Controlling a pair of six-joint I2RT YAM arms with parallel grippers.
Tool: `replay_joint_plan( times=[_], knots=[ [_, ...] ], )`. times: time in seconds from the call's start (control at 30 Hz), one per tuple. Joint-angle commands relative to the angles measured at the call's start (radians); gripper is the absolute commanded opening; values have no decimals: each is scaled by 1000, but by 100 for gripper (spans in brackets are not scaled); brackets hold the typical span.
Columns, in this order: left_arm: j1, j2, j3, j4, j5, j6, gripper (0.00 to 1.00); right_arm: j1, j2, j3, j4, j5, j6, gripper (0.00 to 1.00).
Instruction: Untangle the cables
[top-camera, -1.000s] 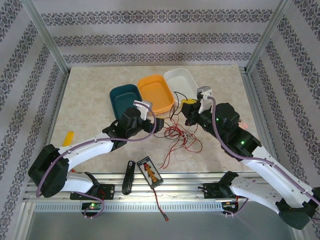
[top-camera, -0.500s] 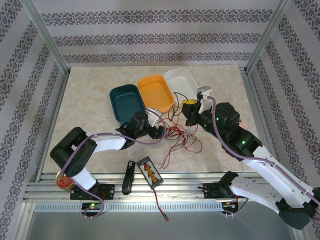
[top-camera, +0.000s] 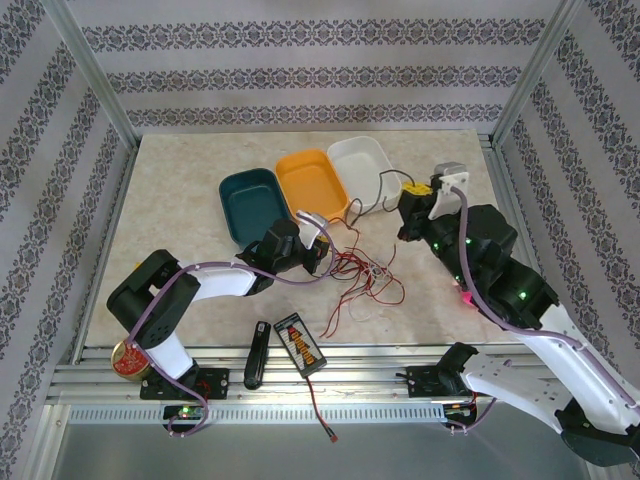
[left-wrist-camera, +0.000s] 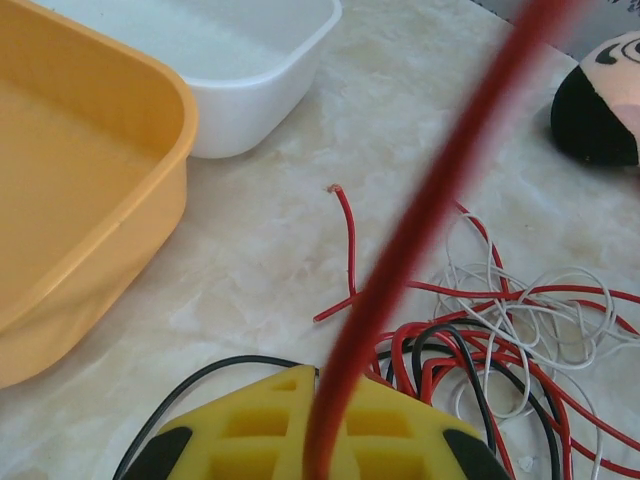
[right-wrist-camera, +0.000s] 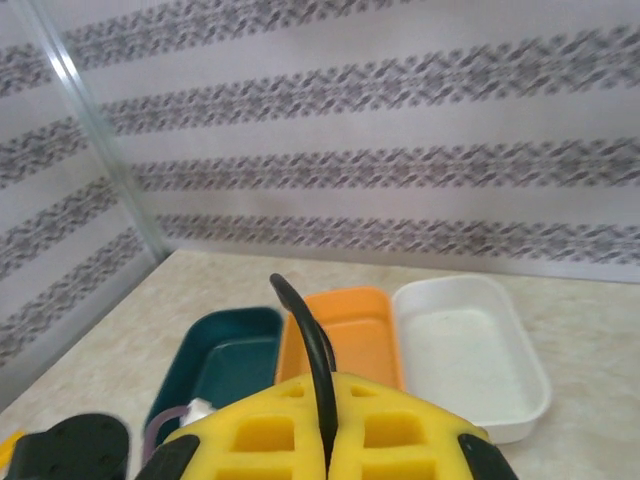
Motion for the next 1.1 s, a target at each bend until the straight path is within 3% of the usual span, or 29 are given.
replay_joint_plan(
  times=[0.0,0.23,0.3,0.53,0.67,0.7,0.8,0.93,1.07],
  knots=[
    [13,5,-25,36,15,-19,0,3,-21,45,-57,167,-34,0],
    [12,4,-28,11,86,-3,5,-72,40,151,-178,263,-58,0],
    [13,6,-27,8,110,-2,16,-116,72,179,-195,210,-57,0],
    [11,11,-22,-6,167,-15,45,-303,221,205,-152,-169,44,0],
    [11,-8,-32,-22,161,-29,68,-377,315,201,-88,-301,89,0],
    [11,-17,-39,-24,158,-31,70,-392,334,201,-74,-328,95,0],
    [11,-47,-62,-22,139,-38,78,-420,403,206,-39,-355,101,0],
    [12,-96,-101,-14,104,-49,100,-430,510,241,-22,-368,78,0],
    [11,-152,-139,-14,101,-69,99,-431,621,287,-10,-383,53,0]
  ],
)
